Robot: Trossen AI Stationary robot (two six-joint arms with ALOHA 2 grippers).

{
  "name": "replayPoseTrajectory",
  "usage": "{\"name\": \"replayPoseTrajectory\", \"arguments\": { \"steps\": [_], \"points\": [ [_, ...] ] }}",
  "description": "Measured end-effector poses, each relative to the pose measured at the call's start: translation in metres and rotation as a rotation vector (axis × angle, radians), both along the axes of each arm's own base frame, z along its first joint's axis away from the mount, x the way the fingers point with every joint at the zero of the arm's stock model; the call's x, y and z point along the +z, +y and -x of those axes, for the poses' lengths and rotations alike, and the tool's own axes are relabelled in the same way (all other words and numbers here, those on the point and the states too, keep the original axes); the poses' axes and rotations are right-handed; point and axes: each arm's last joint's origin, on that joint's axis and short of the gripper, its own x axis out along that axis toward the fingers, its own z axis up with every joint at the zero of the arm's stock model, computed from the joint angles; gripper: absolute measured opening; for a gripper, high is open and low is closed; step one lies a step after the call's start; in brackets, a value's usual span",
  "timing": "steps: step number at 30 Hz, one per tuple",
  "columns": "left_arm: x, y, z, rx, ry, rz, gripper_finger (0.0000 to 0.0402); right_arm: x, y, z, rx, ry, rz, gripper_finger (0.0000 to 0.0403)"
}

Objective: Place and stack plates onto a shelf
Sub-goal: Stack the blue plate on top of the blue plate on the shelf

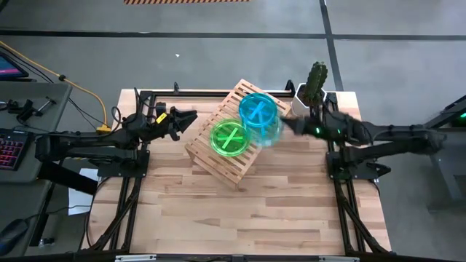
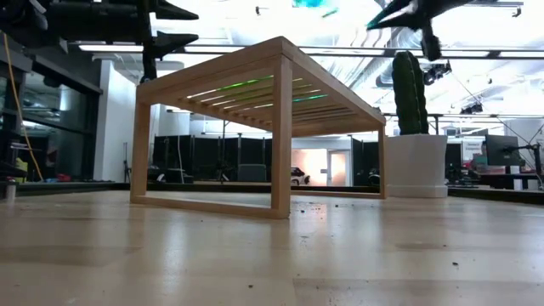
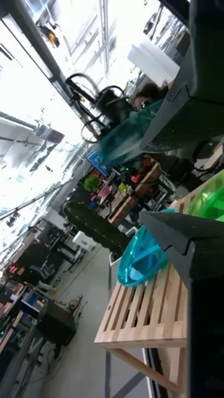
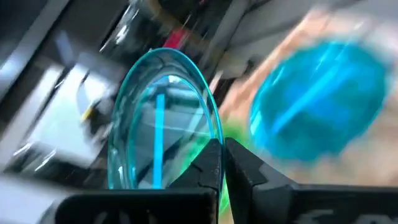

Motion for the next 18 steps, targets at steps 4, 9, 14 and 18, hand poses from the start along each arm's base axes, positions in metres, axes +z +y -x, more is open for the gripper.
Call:
{"name": "replayPoseTrajectory", "arguments": {
  "steps": [4, 9, 14, 18],
  "points": [
    [0.0, 0.0, 0.0, 0.009, 0.0, 0.002, 0.0156, 0.006, -0.039, -0.011, -0.177, 0.059, 0.04, 0.0],
    [0.001, 0.0, 0.0, 0.01, -0.014, -0.001, 0.0156, -0.02, -0.078, -0.029, -0.247, 0.199, -0.038, 0.0],
    [0.003, 0.0, 0.001, 0.01, -0.028, -0.004, 0.0156, -0.036, -0.095, -0.032, -0.302, 0.267, -0.099, 0.0],
    [0.005, 0.0, 0.001, 0.009, -0.055, -0.011, 0.0156, -0.038, -0.098, -0.03, -0.289, 0.28, -0.123, 0.0]
  ]
}}
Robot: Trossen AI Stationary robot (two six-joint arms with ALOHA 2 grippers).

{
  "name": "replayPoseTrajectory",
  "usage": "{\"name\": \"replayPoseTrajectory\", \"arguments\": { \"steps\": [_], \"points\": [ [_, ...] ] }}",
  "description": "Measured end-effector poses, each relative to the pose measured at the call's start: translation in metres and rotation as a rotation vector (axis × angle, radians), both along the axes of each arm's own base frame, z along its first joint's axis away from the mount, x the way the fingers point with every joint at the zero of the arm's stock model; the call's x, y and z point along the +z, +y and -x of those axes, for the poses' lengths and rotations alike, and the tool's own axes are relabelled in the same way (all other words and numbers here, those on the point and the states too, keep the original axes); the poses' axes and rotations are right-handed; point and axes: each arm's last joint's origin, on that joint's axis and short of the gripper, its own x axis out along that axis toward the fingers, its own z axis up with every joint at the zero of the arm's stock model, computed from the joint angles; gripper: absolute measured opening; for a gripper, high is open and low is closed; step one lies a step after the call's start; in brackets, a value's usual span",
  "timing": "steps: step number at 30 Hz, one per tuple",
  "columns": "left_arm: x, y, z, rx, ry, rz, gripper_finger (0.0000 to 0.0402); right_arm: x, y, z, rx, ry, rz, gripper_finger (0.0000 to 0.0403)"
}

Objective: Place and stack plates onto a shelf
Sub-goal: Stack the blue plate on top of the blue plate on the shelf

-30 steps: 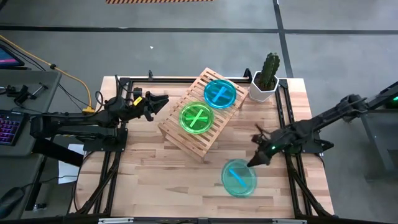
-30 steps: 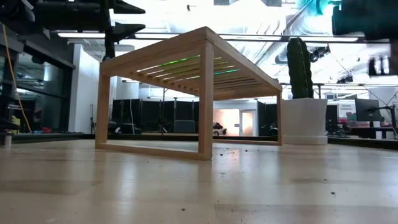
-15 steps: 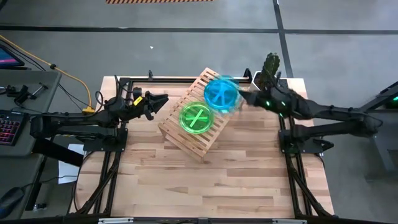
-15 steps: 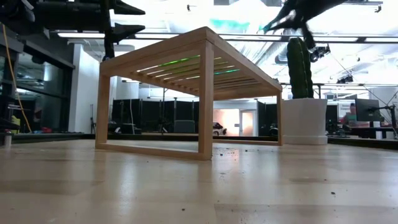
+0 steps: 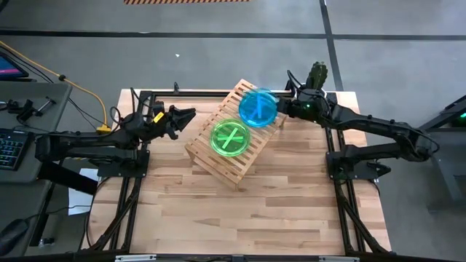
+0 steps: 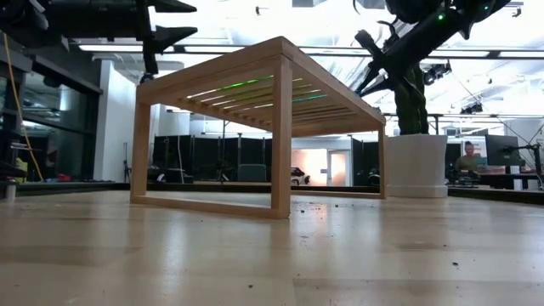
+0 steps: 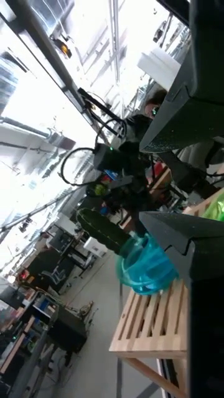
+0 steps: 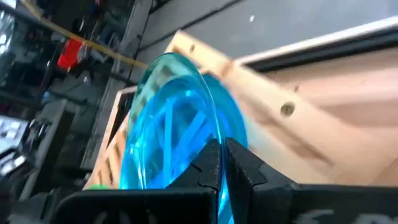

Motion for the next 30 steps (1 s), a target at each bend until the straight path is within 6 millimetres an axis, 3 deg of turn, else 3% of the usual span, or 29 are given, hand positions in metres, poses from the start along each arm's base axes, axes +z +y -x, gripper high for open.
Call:
{"name": "replayPoseTrajectory", "arguments": {
  "steps": [7, 15, 18, 26, 30],
  "points": [
    [0.0014, -0.0001, 0.0004, 0.001, -0.015, -0.003, 0.0156, -0.0007, 0.0026, -0.0015, 0.108, -0.021, -0.053, 0.0],
    [0.0013, 0.0, 0.0004, 0.005, -0.014, -0.002, 0.0156, -0.0008, 0.0005, -0.0003, 0.075, -0.002, -0.025, 0.0011],
    [0.0012, 0.0001, 0.0004, 0.005, -0.013, -0.002, 0.0156, -0.0008, 0.0005, 0.0001, 0.073, 0.004, -0.02, 0.0041],
    [0.0012, 0.0001, 0.0004, 0.007, -0.01, -0.011, 0.0156, 0.0006, 0.0012, -0.0005, 0.126, 0.019, 0.018, 0.0167],
    [0.0013, 0.0001, 0.0004, 0.013, -0.002, -0.03, 0.0156, 0.0044, 0.0016, -0.0008, 0.165, 0.013, 0.067, 0.0201]
  ]
}}
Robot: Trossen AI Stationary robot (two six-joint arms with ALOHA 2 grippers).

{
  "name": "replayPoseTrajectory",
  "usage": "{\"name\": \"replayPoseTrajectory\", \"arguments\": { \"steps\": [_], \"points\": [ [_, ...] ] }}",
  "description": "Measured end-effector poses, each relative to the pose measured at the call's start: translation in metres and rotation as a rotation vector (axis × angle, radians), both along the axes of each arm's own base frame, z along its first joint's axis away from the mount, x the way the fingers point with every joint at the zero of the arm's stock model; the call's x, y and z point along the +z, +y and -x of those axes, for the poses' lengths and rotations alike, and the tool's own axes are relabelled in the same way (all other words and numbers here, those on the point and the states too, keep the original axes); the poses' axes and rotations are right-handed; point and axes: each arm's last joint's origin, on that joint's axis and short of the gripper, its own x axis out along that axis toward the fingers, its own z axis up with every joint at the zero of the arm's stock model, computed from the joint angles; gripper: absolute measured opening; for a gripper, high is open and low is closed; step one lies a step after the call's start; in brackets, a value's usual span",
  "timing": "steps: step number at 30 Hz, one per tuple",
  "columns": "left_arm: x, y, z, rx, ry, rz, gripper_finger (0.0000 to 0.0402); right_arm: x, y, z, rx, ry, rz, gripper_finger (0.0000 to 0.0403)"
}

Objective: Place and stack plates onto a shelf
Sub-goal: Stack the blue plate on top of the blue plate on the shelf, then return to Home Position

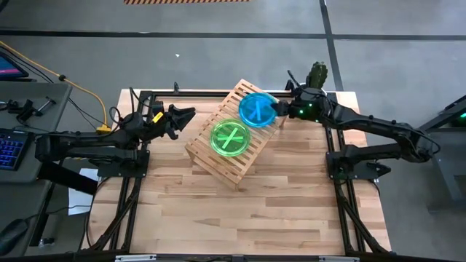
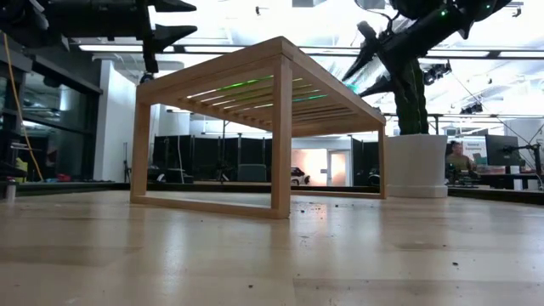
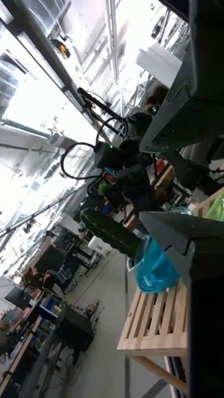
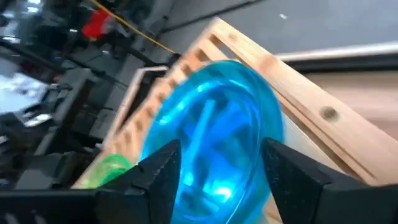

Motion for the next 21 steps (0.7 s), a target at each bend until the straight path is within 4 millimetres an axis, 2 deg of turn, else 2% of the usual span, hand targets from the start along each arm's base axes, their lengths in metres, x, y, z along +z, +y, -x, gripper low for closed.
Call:
{"name": "replayPoseTrajectory", "arguments": {
  "steps": [4, 9, 12, 17, 21],
  "points": [
    [0.0, 0.0, 0.0, 0.001, 0.0, -0.002, 0.0156, 0.007, 0.002, 0.002, 0.054, -0.037, 0.028, 0.021],
    [0.0, 0.0, 0.0, 0.001, 0.002, -0.002, 0.0156, 0.004, 0.005, 0.009, 0.042, 0.046, 0.03, 0.0206],
    [0.0, 0.0, 0.0, 0.004, 0.002, -0.002, 0.0156, 0.005, 0.005, 0.01, 0.03, 0.041, 0.044, 0.0204],
    [0.0, 0.0, 0.0, 0.005, -0.001, -0.002, 0.0156, 0.017, 0.007, 0.01, 0.095, -0.031, 0.134, 0.0204],
    [0.004, 0.0, 0.001, 0.005, -0.04, -0.011, 0.0156, 0.032, 0.013, 0.021, 0.143, -0.08, 0.227, 0.0204]
  ]
}}
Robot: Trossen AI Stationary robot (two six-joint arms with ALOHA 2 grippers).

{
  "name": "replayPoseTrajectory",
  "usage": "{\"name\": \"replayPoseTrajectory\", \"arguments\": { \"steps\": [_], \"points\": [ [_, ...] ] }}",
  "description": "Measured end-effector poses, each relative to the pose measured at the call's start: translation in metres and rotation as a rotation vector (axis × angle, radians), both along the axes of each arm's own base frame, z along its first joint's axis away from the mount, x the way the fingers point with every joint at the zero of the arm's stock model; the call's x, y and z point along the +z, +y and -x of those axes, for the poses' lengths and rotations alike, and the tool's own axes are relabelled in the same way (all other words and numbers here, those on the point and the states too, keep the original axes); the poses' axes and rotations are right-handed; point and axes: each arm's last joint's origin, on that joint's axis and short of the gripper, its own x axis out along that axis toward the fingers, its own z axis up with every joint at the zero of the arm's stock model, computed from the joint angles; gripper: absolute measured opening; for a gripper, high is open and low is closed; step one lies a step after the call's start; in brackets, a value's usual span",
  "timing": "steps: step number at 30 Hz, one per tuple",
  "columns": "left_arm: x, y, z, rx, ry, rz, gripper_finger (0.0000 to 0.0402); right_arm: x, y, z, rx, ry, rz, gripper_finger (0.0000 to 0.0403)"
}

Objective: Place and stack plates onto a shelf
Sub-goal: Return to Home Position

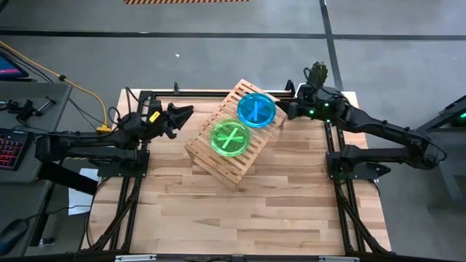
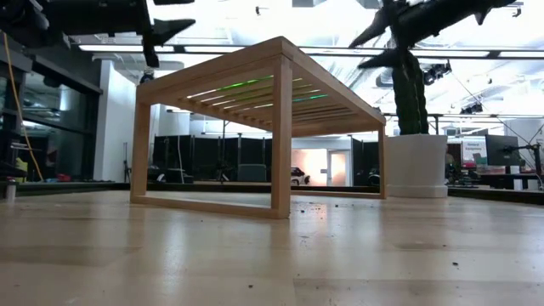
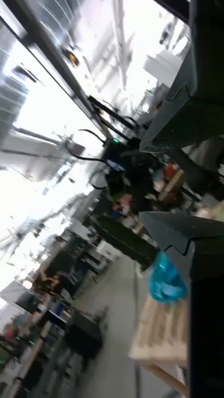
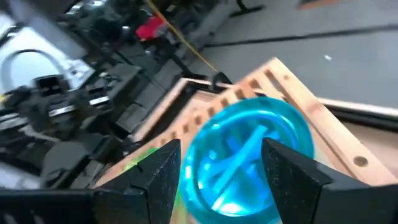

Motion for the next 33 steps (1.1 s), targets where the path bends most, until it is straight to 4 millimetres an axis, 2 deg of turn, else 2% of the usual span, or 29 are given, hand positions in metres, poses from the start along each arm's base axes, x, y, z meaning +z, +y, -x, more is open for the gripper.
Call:
{"name": "replayPoseTrajectory", "arguments": {
  "steps": [6, 10, 13, 17, 20, 23, 26, 29, 33],
  "points": [
    [0.019, -0.001, -0.001, -0.001, -0.029, -0.088, 0.0155, 0.017, 0.018, 0.017, 0.162, -0.059, 0.107, 0.0204],
    [0.035, -0.002, -0.003, -0.025, -0.014, -0.184, 0.0138, 0.025, 0.029, 0.022, 0.263, -0.103, 0.159, 0.0204],
    [0.05, -0.004, -0.004, -0.075, -0.027, -0.239, 0.01, 0.028, 0.036, 0.021, 0.322, -0.127, 0.182, 0.0204],
    [0.061, -0.014, -0.008, -0.187, 0.02, -0.272, 0.0016, 0.029, 0.04, 0.02, 0.351, -0.131, 0.196, 0.0204],
    [0.067, -0.032, -0.008, -0.267, 0.009, -0.309, 0.0008, 0.029, 0.041, 0.02, 0.353, -0.138, 0.181, 0.0204],
    [0.062, -0.051, -0.002, -0.303, 0.001, -0.36, 0.0001, 0.029, 0.04, 0.02, 0.349, -0.146, 0.159, 0.0204],
    [0.047, -0.062, 0.008, -0.304, 0.019, -0.389, 0.0001, 0.029, 0.04, 0.02, 0.348, -0.147, 0.154, 0.0204],
    [0.03, -0.064, 0.02, -0.281, 0.019, -0.413, 0.0, 0.029, 0.04, 0.02, 0.348, -0.147, 0.154, 0.0204],
    [0.016, -0.056, 0.039, -0.242, -0.022, -0.488, 0.0, 0.029, 0.04, 0.02, 0.348, -0.147, 0.154, 0.0204]
  ]
}}
